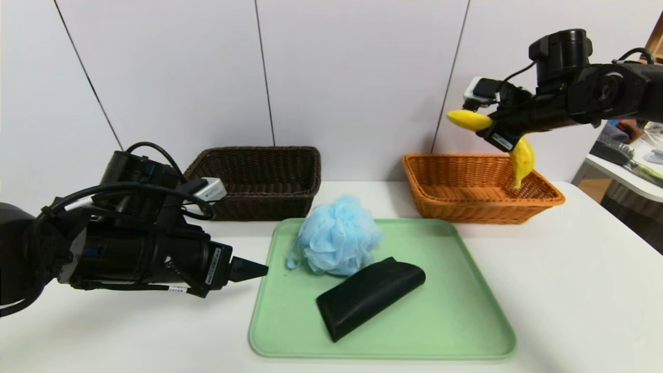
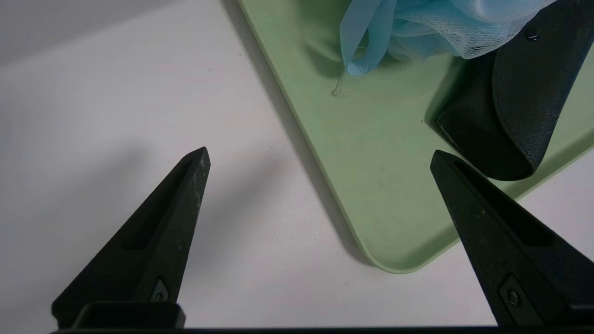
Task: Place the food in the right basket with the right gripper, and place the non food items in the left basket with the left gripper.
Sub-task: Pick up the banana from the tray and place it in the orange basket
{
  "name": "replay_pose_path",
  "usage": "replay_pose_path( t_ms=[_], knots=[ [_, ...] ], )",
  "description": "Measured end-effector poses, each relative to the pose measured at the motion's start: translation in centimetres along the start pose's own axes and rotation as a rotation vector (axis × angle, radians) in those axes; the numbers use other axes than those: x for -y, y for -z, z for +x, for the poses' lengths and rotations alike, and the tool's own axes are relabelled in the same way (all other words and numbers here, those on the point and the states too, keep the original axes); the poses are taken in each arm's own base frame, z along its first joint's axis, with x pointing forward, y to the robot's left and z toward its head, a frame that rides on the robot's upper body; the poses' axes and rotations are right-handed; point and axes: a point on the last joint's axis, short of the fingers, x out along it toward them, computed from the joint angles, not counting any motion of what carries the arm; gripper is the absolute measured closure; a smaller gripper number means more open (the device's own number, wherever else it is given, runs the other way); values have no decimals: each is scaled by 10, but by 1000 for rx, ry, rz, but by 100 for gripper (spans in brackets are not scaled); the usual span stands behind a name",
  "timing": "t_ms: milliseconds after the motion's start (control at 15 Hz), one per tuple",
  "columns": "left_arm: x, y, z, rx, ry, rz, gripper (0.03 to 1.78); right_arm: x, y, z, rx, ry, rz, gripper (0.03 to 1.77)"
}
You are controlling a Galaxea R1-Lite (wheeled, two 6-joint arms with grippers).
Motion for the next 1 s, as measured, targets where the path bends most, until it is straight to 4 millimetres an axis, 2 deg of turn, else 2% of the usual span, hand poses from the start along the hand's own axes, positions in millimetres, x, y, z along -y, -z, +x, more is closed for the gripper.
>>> replay_pose_path(
  t_ms=[333, 1000],
  knots=[
    [0, 1, 0, -3, 1, 0, 12, -6, -3, 13, 5, 12, -187, 133],
    [-1, 0, 2, -5, -1, -2, 12, -27, 8, 45, -25, -71, -404, 133]
  ],
)
